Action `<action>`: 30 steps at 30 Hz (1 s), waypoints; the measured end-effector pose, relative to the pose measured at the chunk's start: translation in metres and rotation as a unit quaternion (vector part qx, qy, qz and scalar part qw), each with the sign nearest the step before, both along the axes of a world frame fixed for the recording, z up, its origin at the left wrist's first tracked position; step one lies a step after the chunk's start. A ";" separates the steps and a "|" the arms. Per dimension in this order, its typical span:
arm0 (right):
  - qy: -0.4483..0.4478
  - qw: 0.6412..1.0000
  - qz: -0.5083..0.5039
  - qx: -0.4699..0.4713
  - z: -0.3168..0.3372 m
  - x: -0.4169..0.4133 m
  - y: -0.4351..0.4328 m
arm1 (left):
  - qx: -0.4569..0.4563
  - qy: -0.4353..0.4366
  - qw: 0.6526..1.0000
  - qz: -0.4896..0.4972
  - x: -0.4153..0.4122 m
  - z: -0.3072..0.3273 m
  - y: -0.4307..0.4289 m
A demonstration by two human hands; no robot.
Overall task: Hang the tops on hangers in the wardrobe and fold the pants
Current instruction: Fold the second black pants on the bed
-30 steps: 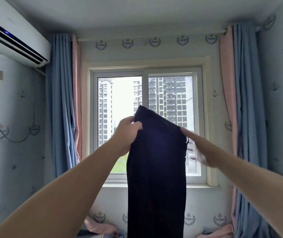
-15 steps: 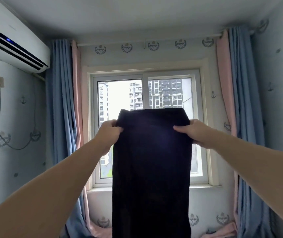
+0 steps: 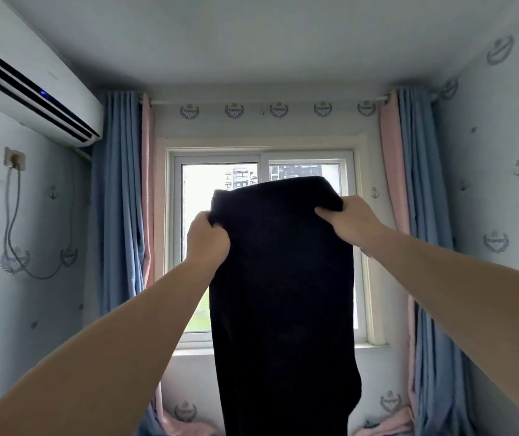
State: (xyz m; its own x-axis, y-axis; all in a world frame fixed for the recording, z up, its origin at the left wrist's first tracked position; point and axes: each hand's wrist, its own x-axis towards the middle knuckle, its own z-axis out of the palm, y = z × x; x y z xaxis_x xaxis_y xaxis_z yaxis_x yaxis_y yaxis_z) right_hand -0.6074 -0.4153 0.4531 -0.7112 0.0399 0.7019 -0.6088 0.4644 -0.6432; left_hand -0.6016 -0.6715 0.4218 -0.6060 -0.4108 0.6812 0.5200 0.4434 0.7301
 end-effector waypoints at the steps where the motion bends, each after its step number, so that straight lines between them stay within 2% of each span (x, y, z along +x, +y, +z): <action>1: 0.001 1.000 0.004 -0.001 0.000 0.016 0.001 | -0.003 0.003 1.000 0.000 0.015 -0.001 0.000; 11: -0.006 0.998 0.050 -0.029 -0.039 0.165 0.011 | -0.023 -0.017 1.000 0.004 0.182 -0.037 -0.003; 17: -0.030 0.997 0.059 -0.029 -0.055 0.215 0.002 | -0.002 -0.063 0.998 0.004 0.238 -0.050 -0.019; 23: -0.037 0.997 0.066 -0.027 -0.069 0.232 -0.021 | 0.031 -0.095 0.995 -0.010 0.266 -0.069 -0.042; 30: -0.078 0.992 0.096 -0.025 -0.113 0.206 -0.072 | 0.056 -0.147 0.987 -0.016 0.255 -0.120 -0.093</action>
